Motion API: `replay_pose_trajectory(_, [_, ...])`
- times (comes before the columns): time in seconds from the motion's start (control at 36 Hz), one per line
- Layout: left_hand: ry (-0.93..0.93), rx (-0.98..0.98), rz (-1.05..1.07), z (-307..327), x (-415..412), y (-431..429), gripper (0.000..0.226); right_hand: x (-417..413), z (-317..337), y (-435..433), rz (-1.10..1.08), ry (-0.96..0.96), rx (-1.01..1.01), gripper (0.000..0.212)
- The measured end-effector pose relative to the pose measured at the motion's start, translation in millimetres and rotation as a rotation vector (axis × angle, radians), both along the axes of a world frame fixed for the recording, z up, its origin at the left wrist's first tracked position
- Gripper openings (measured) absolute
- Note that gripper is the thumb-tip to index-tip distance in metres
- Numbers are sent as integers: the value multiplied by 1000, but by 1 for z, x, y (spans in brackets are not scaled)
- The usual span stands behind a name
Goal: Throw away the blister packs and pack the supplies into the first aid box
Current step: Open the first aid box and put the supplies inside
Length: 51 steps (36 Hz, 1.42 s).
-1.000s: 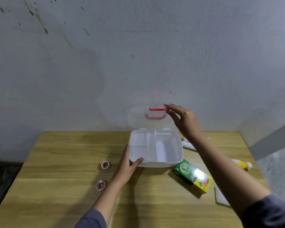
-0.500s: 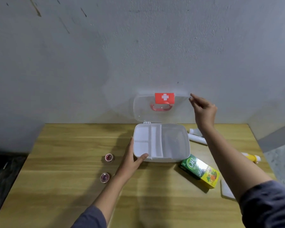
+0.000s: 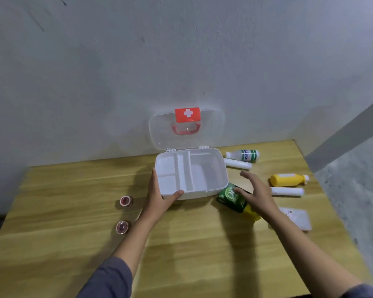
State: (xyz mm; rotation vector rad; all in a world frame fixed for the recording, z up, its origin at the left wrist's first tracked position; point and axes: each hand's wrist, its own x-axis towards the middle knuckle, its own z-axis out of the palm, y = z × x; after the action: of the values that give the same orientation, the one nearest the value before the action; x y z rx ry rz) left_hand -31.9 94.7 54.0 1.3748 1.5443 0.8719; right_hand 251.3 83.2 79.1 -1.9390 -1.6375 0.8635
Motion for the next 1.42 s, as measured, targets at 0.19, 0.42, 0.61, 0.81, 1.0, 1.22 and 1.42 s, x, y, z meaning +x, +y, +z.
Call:
replay_pose_trajectory(0.19, [38,-34,-9,-3,0,-1,110,7,-26,-25,169,-355,-188,90])
replay_pose_trajectory(0.42, [24,-69,-13,-1,0,-1,111,19,-3,-17,-48,-338,-46,72])
replay_pose_trajectory(0.61, [1,-86,-4,4,2,-2,112,13,42,6,-55,-231,144,76])
replay_pose_trajectory(0.81, [7,-115,-9,5,0,-2,116,-22,57,41,253,-518,82,84])
replay_pose_trajectory(1.0, [-4,-122,-21,1,-2,-1,116,-55,56,68,396,-766,73,75])
replay_pose_trajectory(1.22, [49,-101,-6,-3,-2,-1,114,-70,41,94,571,-664,67,80])
replay_pose_trajectory(1.42, [41,-98,-9,-3,-2,-2,113,-58,40,91,487,-429,128,79])
